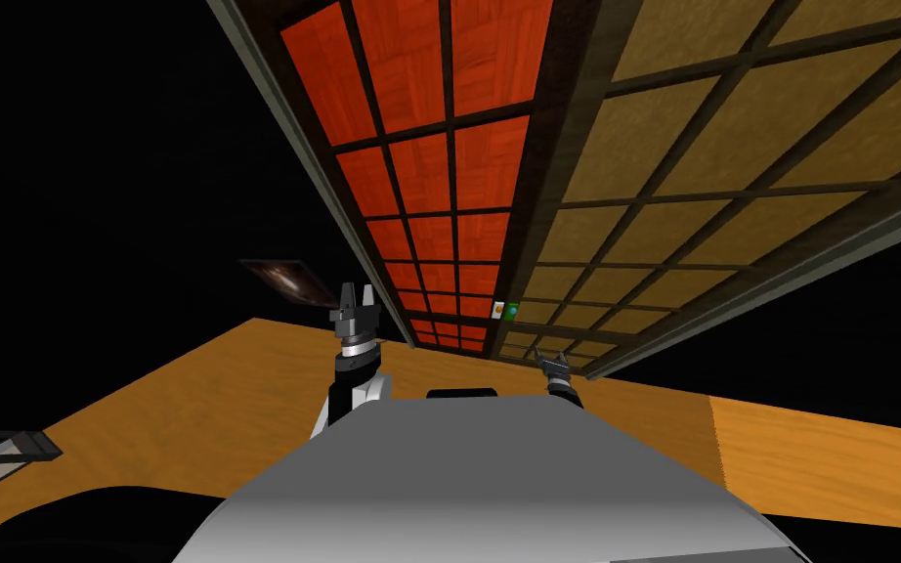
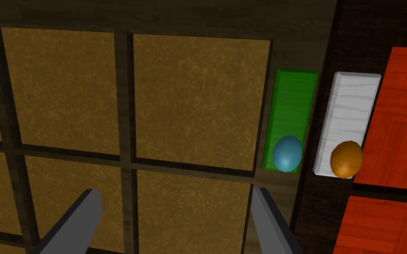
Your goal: Pull the door open
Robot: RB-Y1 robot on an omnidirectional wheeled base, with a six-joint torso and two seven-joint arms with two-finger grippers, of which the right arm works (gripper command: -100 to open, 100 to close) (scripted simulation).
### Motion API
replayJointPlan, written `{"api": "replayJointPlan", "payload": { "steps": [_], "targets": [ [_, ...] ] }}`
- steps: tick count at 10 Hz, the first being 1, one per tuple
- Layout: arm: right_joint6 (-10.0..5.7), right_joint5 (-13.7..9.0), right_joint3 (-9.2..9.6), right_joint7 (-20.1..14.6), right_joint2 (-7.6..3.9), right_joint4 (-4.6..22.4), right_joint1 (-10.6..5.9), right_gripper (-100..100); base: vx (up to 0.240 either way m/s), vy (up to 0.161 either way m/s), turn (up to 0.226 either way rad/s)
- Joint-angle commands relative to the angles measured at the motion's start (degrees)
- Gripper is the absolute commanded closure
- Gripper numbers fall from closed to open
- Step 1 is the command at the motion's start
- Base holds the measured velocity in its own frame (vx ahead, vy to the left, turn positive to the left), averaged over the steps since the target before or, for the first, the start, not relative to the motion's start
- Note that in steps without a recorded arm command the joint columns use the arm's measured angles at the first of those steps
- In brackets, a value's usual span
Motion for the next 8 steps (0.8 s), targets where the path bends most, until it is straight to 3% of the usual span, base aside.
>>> {"api": "replayJointPlan", "payload": {
  "steps": [1, 2, 3, 6, 8],
  "targets": [
    [-0.18, -0.1, 0.48, 0.0, 0.26, -0.2, -1.32, -100, 0.191, -0.01, 0.116],
    [-0.18, -0.1, 0.48, 0.0, 0.26, -0.2, -1.32, -100, 0.13, -0.004, 0.046],
    [-0.31, -0.2, 1.12, 0.1, 0.84, -0.6, -2.83, -100, 0.166, -0.029, 0.157],
    [-0.51, -0.1, 2.04, 0.2, 1.6, -1.2, -4.86, -100, 0.19, -0.022, 0.115],
    [0.15, 0.0, 2.12, 0.1, 1.88, -2.1, -4.44, -100, 0.1, -0.009, 0.02]
  ]
}}
